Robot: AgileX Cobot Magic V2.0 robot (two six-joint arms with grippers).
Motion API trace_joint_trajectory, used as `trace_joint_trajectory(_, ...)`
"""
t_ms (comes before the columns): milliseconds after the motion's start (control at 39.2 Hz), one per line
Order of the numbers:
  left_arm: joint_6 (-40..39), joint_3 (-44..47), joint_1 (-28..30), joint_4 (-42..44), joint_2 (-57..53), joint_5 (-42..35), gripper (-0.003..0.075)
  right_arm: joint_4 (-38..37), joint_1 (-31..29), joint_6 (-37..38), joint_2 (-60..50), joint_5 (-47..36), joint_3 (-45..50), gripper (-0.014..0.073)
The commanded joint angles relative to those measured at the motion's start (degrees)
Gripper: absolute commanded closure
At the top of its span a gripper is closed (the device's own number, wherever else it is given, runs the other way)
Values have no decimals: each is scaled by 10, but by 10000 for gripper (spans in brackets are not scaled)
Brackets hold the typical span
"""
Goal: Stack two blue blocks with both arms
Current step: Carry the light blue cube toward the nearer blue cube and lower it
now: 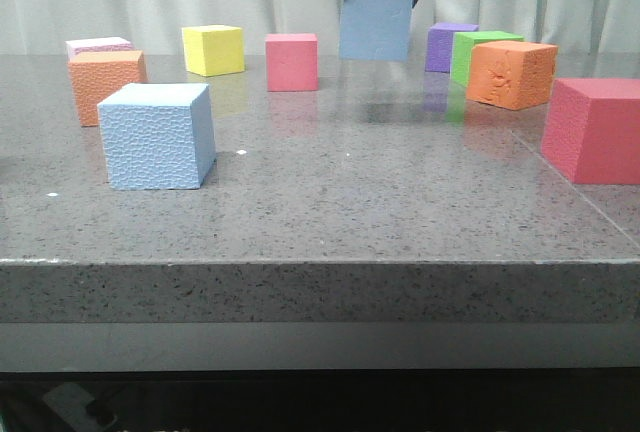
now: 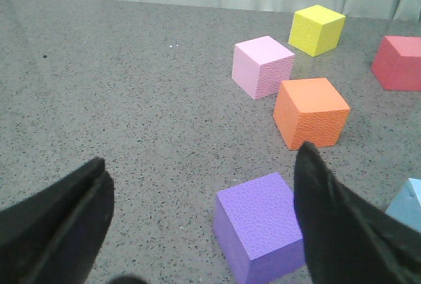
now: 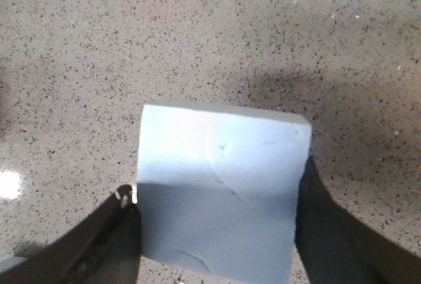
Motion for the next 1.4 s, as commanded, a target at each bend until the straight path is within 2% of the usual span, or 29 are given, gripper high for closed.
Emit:
trace_joint_trajectory(0, 1, -21, -1, -2, 3, -39, 176, 3, -2, -14, -54, 46, -20, 225)
trace_joint_trajectory(485, 1, -21, -1, -2, 3, -39, 176, 36, -2, -69, -121, 46, -20, 225)
trace_joint_trajectory(740, 1, -21, -1, -2, 4, -39, 176, 103, -2, -130, -141, 47, -20, 225)
trace_joint_trajectory(944, 1, -21, -1, -2, 5, -39, 176, 108, 0, -142, -142, 47, -14, 225)
trace_joint_trajectory(1378, 1, -21, -1, -2, 8, -39, 176, 96, 66, -188, -142, 47, 63, 225)
